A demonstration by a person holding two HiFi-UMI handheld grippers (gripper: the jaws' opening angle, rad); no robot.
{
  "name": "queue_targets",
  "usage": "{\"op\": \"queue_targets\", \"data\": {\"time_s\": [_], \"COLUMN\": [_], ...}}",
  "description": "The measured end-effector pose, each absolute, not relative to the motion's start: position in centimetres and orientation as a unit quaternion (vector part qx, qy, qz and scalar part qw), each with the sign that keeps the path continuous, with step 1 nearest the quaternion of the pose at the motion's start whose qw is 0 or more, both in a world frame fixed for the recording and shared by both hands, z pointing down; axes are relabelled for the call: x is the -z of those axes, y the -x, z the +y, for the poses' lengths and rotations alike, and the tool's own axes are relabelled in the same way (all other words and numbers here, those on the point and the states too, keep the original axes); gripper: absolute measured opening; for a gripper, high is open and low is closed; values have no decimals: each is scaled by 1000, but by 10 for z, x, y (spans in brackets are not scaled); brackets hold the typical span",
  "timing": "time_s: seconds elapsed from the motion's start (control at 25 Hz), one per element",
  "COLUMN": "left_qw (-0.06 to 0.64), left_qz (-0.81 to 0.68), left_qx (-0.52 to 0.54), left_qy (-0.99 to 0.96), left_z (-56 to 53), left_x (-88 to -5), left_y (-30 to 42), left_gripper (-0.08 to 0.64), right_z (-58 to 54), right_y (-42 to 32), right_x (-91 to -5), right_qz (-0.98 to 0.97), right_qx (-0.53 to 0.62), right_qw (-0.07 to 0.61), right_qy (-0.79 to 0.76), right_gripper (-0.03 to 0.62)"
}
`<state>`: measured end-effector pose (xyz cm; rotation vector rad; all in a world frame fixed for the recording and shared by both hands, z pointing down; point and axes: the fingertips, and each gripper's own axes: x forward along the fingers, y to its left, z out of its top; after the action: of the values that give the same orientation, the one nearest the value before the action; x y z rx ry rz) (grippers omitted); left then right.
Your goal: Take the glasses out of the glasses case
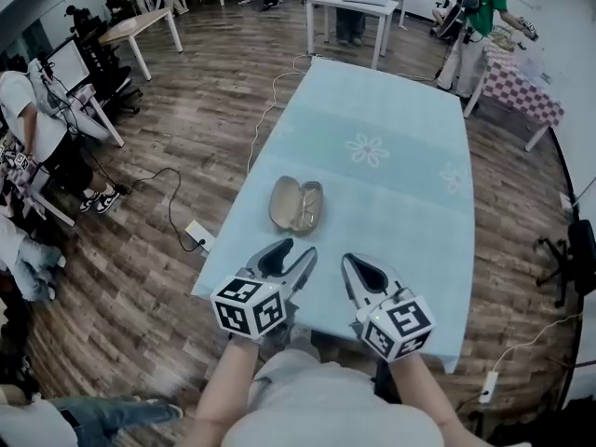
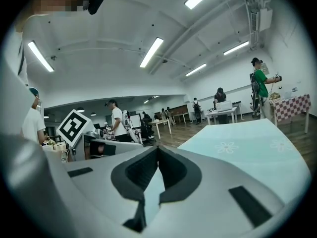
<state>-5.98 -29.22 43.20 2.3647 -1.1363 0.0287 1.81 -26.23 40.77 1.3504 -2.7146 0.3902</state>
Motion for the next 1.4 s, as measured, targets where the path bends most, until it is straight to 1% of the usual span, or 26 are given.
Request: {"op": "queue_targets", "data": {"time_s": [0.2,0.4,0.72,1.4], "left_qw": [272,315,340,427], "left_qz": [-415,-400,-398,-399], "left_qx": [-26,-43,-81,-149], "left_qy": [-868,-860,-848,-798], "left_z": [-326,-361,-402,-439], "left_x": [-448,-475,-511,-581], "left_y": [72,75,77,61], "left_gripper": [209,209,209,195], "right_z": [-287,-314,-348,-371], "right_y": [-10,-6,0,-17], "right_x": [-418,-426,-445,-480], "right_qz": [-877,-867,-854,-849], "right_qx": [-141,-153,-173,-216], "right_qw": [53,64,71,98], "right_qy": [-456,-471,-485,-472], "right_gripper": [8,8,8,8]}}
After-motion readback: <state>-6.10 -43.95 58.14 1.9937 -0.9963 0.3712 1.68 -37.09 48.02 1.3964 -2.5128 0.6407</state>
